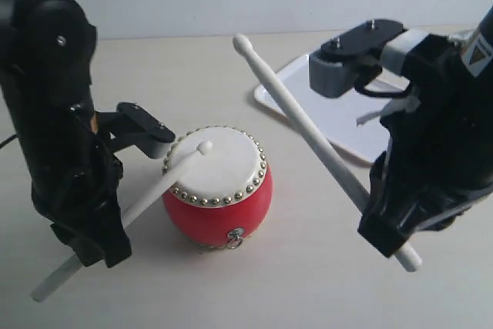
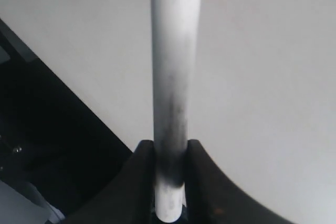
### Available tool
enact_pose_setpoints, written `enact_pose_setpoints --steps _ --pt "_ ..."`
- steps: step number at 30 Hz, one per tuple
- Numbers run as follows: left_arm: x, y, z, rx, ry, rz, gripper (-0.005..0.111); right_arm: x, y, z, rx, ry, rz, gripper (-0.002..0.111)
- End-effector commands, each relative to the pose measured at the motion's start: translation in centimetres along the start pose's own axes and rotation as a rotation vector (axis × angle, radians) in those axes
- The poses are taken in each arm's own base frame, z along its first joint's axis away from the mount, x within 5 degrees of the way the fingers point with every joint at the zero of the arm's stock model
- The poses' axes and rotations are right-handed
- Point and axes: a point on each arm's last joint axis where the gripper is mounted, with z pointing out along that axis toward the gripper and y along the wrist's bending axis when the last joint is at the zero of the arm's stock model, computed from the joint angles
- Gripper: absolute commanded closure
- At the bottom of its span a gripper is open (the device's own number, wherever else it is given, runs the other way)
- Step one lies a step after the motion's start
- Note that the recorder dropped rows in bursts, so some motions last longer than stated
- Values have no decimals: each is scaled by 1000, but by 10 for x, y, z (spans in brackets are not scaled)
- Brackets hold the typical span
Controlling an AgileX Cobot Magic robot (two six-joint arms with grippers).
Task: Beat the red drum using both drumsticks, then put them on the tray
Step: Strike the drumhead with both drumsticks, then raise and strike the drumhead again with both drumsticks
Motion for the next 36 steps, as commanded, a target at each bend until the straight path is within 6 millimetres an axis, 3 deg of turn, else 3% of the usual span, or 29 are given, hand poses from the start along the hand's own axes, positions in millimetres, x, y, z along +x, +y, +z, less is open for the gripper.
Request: enact_pose_setpoints --steps 1,6,11,14,18,23,25,28,32,36 --pt "-10 1 14 14 50 8 107 10 -2 11 -2 47 10 108" --pt "3 -3 -6 -1 -23 12 107 9 -2 11 -1 46 8 108" --pt "42 -13 -33 -26 -141 -7 107 5 -4 20 -6 86 9 108" --pt "74 -21 -41 -38 -209 -34 107 -1 -8 35 -14 146 24 108" --pt "110 -29 -36 -40 -253 -82 107 -9 -15 63 -29 259 28 108" --pt "135 -35 -36 -41 -320 -130 107 -16 -25 105 -49 424 50 108" --pt "140 -36 -37 -43 -340 -134 107 -16 -26 112 -53 450 52 108" --pt "143 -37 -38 -44 -358 -133 107 -15 -23 99 -47 403 42 108" --pt "141 -36 -37 -41 -342 -128 107 -9 -15 62 -29 255 11 108" --pt "115 -35 -32 8 -335 -116 107 2 -5 26 -11 111 8 108"
